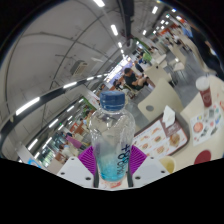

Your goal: Pour water

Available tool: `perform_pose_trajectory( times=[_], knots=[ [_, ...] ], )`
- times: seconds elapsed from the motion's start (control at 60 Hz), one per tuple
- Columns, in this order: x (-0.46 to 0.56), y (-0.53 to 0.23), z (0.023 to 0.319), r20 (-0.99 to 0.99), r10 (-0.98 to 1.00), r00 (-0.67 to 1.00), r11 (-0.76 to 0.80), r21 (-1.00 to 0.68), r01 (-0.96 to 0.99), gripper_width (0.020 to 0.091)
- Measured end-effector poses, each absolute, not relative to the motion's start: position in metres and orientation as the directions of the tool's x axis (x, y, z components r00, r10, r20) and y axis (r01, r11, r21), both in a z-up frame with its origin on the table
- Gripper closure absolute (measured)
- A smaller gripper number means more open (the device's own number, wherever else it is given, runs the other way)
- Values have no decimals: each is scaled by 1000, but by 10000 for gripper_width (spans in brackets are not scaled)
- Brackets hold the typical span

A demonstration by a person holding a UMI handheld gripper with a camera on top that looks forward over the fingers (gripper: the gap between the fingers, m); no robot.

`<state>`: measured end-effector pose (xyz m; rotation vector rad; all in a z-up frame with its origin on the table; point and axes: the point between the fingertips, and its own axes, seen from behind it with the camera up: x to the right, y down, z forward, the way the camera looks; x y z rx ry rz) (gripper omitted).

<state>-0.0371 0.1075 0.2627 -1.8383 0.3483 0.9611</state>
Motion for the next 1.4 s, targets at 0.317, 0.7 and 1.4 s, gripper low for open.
perform_pose_trajectory(
  times=[0.317,0.7,1.4],
  knots=[
    [119,112,222,-73,158,985,-258,-966,-30,726],
    [163,88,70,23,133,991,-411,-908,76,728],
    [150,-20,80,29,4,1000,-621,-784,26,256]
  ],
)
